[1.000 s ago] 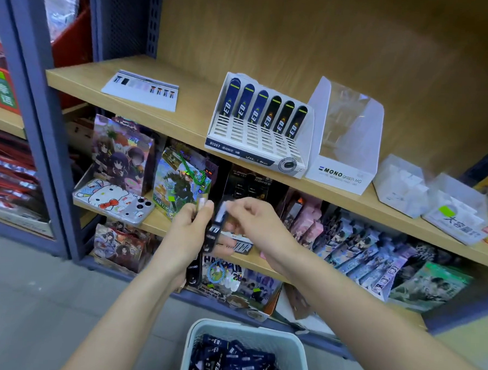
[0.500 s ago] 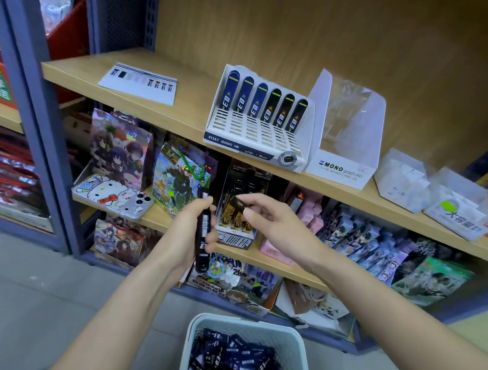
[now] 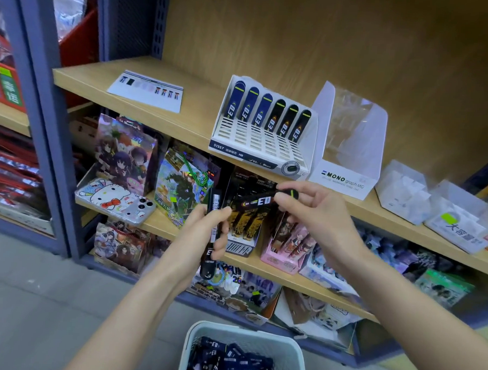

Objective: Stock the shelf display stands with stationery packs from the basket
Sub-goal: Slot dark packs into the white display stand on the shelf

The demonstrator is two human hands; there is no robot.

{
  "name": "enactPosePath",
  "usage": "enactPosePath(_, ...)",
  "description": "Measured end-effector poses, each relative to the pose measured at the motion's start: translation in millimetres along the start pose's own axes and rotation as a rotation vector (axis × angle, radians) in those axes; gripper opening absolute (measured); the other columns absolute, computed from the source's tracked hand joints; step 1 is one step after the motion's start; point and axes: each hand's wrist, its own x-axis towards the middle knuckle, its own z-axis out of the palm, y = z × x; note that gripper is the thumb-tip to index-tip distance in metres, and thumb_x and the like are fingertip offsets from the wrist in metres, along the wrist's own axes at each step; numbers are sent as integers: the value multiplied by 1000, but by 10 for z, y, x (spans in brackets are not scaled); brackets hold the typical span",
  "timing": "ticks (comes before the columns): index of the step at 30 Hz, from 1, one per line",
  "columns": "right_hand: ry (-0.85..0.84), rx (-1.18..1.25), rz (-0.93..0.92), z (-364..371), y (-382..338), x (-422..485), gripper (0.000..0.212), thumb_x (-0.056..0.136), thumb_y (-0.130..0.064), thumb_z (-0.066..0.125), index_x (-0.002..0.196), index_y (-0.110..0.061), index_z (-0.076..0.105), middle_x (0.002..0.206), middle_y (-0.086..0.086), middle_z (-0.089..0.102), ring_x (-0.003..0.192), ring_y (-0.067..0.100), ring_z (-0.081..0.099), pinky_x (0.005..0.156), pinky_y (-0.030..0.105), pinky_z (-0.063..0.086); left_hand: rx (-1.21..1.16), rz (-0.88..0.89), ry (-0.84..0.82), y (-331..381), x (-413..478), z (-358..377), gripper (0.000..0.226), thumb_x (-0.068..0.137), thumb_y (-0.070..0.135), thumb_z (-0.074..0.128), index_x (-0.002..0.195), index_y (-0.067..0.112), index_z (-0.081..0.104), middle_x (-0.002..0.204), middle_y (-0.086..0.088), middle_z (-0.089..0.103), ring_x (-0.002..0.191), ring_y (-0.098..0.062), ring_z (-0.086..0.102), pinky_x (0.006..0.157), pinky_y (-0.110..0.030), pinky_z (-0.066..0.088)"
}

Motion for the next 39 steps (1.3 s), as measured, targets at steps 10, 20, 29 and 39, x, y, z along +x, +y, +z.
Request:
enactPosePath(10,352,-412,-374,-432,-427,749,13,91,-8,57,93,-16,67,75,-1,65,61,-3,60,69,11,50,66,-54,90,-56,90,-33,10,98,3,41,103,9,35,67,-7,50,50,-15,44,56,-28,41)
enactPosePath(20,254,-763,-437,-457,-344,1257,12,87,-4,63,99,-3,66,84,6,62,79,15,55,80,27,47,137,-22,39,14,31,-72,20,101,23,43,85,12,44,68,1,54,37,-7,26,34,-15,17)
enactPosePath(29,164,-857,-434,-601,-400,1398,11,85,-6,65,95,-5,69,86,5,65,83,18,58,68,7,37,144,3,65,-9,44,-71,19,100,24,44,84,14,45,66,1,53,42,-11,21,35,-16,14)
enactPosePath(39,111,-944,-389,-584,-443,1542,13,81,-8,70,94,-7,71,84,7,61,85,17,51,66,13,37,134,-1,65,-22,73,-66,18,100,24,45,85,14,46,64,4,54,40,-11,21,35,-16,15)
